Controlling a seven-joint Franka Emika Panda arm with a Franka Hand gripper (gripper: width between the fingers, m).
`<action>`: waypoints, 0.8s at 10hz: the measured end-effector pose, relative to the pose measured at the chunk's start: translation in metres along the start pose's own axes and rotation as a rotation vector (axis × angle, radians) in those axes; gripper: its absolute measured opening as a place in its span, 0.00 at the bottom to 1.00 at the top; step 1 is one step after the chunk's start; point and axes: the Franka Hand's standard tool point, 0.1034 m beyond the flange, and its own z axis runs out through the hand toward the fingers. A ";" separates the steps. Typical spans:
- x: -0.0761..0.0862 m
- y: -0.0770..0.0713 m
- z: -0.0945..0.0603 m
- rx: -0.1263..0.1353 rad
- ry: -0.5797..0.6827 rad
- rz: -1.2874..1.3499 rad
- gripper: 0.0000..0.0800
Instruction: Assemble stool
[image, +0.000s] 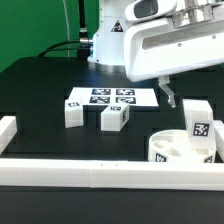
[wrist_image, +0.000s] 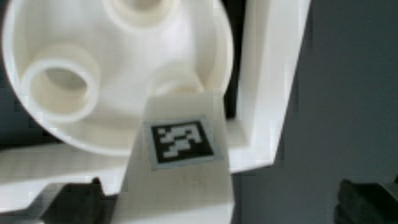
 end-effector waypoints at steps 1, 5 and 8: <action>0.006 -0.003 -0.003 -0.007 -0.009 -0.037 0.81; 0.003 -0.005 -0.002 0.006 -0.089 -0.072 0.81; 0.006 0.008 -0.004 -0.010 -0.085 -0.346 0.81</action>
Offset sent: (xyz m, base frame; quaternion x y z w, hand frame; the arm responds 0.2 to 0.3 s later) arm 0.0000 0.0000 0.0000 0.0000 0.0000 0.0000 1.0000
